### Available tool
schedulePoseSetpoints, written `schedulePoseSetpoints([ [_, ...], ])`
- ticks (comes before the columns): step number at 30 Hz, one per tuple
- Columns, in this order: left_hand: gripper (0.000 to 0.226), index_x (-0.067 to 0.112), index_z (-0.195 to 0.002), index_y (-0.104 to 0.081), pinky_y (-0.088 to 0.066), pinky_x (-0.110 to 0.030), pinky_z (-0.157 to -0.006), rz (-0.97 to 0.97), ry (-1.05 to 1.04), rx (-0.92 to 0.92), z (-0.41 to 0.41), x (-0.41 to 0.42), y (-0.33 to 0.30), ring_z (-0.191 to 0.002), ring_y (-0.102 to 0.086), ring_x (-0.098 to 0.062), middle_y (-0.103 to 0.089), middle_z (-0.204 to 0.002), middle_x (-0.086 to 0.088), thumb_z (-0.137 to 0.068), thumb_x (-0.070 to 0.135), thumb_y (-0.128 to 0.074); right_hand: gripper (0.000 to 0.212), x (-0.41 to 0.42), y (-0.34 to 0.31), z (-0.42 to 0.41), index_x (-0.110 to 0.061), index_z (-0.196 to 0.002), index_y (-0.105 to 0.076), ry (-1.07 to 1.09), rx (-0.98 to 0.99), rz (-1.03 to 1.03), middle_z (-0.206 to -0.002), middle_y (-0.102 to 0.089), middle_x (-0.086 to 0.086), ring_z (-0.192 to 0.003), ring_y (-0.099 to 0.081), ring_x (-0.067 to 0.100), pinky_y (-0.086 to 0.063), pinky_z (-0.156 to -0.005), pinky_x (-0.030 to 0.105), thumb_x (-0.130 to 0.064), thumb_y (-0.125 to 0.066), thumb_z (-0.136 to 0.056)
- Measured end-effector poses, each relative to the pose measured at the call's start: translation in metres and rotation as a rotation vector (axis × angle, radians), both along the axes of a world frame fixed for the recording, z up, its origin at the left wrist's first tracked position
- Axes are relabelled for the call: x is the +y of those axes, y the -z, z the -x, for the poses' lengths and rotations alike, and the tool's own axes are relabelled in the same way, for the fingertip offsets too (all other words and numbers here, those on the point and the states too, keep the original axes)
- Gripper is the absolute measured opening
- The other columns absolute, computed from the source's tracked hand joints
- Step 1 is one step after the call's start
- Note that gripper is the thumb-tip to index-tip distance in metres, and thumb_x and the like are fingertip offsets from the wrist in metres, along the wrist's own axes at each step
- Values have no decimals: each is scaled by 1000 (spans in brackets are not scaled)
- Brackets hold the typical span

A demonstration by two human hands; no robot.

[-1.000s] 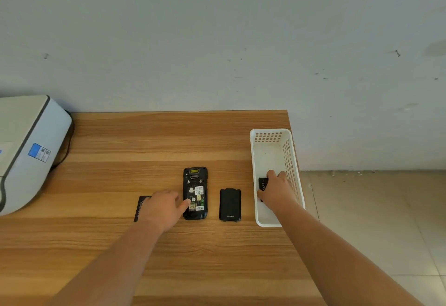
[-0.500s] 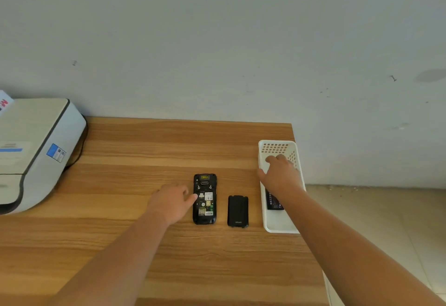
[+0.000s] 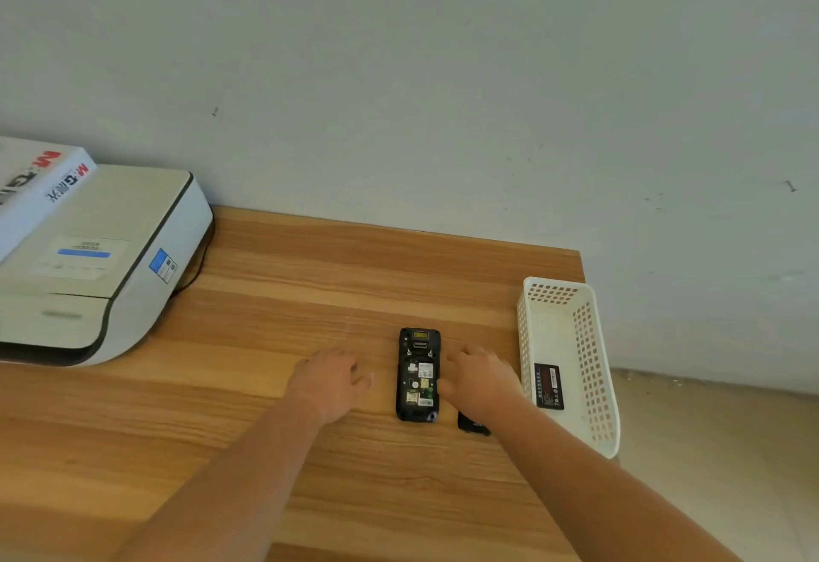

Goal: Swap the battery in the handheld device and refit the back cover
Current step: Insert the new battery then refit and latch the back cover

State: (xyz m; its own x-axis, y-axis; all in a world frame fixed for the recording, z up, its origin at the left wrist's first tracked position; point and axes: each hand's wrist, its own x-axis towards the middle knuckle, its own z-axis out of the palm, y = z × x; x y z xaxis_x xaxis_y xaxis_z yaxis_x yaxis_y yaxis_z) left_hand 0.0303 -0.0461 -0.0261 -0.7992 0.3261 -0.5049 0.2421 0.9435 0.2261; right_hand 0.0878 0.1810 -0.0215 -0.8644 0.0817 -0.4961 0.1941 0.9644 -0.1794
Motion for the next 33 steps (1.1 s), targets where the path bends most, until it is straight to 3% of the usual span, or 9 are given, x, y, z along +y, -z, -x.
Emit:
schedulePoseSetpoints([
  [3,34,25,-87,-53,-43,-36,-86,10,-5,-7,2,-11,5,-88,-50,-15,-56,-93,6,-95,55,-39,46,-5,9,-1,-23,-125,-55,20,-12,13,-123,-55,3,-111,-53,24,-46,-90,41,-47,-46,-88],
  [10,34,24,-98,-59,-43,-37,-89,23,5,1,12,-27,11,-92,-53,-16,-59,-97,5,-97,53,-41,43,-14,18,3,-23,-124,-55,52,-1,25,-119,-55,2,-108,-54,24,-47,-85,38,-46,-47,-89],
  [13,41,24,-122,-57,-43,-40,-96,12,13,-4,18,-34,15,-108,-53,-18,-59,-116,4,-97,53,-42,43,-18,19,4,-24,-126,-54,63,0,22,-122,-55,1,-108,-55,24,-47,-82,37,-45,-46,-90],
  [16,51,24,-138,-46,-37,-41,-105,51,100,-14,20,-39,24,-126,-43,-21,-48,-138,2,-94,50,-51,45,-21,21,3,-24,-127,-54,69,2,9,-121,-55,1,-108,-55,24,-48,-84,38,-48,-46,-90],
  [23,86,22,-151,-26,-25,-44,-114,98,207,4,12,-53,47,-140,-27,-21,-28,-155,2,-81,46,-71,52,-25,24,-7,-24,-135,-49,72,-7,-8,-129,-53,1,-114,-53,25,-45,-88,40,-50,-46,-90],
  [33,74,23,-150,-29,-21,-44,-117,147,222,99,-1,-62,57,-142,-29,-19,-25,-158,3,-88,30,-68,55,-30,33,-20,-24,-137,-49,99,3,12,-138,-51,-2,-120,-51,20,-46,-95,39,-53,-45,-91],
])
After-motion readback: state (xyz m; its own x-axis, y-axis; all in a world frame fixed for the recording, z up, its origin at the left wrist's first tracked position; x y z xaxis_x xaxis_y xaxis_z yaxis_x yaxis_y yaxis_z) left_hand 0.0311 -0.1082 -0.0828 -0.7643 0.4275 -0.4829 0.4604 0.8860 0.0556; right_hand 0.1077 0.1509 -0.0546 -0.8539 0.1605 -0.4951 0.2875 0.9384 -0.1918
